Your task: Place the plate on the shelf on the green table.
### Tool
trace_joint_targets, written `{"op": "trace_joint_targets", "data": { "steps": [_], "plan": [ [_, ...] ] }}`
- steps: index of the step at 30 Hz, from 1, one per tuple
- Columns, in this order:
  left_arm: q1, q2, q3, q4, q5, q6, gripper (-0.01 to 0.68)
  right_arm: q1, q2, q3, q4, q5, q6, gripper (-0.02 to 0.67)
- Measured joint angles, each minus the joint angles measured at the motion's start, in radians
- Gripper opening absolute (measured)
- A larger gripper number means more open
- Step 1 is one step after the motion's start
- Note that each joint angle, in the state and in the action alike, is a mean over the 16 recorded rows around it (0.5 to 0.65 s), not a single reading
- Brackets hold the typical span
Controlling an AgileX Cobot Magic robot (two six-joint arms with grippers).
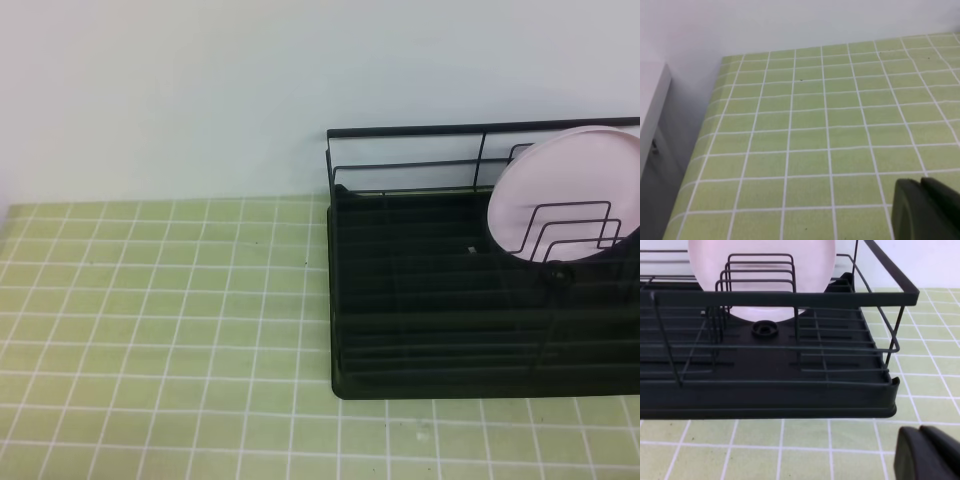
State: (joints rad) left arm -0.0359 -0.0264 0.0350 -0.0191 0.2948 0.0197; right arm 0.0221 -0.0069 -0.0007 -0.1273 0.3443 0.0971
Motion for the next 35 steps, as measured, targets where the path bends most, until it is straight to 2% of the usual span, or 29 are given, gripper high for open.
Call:
{"op": "trace_joint_targets", "data": {
  "steps": [35],
  "plan": [
    [0.002,0.0,0.0,0.0,0.006,0.0,0.0,0.0,0.001,0.0,0.0,-0.002,-0.002,0.0]
  ]
}}
